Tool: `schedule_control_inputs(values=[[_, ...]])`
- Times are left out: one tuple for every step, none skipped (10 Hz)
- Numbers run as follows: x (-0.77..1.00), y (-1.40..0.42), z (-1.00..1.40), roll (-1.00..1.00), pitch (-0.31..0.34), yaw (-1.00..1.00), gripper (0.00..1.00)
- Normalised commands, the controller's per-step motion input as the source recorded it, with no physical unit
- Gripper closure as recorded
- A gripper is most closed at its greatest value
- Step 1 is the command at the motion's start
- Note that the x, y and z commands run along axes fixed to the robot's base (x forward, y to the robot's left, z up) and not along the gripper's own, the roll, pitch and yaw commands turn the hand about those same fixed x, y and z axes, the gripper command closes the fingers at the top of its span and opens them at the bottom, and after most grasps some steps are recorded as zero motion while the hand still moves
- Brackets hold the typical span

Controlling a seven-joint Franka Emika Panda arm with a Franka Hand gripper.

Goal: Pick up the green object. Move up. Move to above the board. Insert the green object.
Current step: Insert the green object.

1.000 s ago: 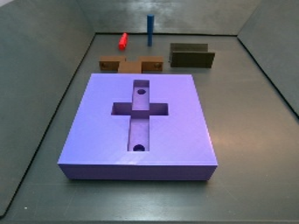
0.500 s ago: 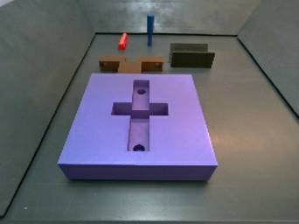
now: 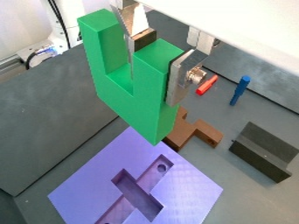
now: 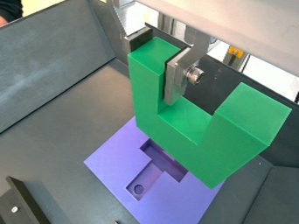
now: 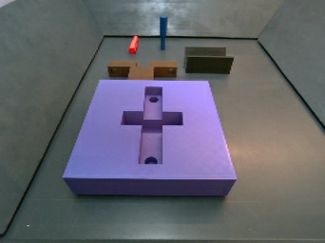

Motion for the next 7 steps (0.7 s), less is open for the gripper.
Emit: schedule_control_inputs(values=[[0.16,-0.09,-0.19,0.00,0.067,-0.07,1.00],[0.19,-0.42,-0.57,0.18,0.024,-0.02,1.00],[0.05,-0.47,-0.65,0.30,0.000,0.03,1.00],[0.24,-0.43,-0.70,0.26,0.000,0.21,1.00],[0.29,-0.36,-0.71,0.21,-0.157,0.23,1.00],[0.30,-0.12,-0.80,0.00,-0.219,0.13,1.00],[0.17,-0.01,-0.74,-0.07,-0.247,0.05,1.00]])
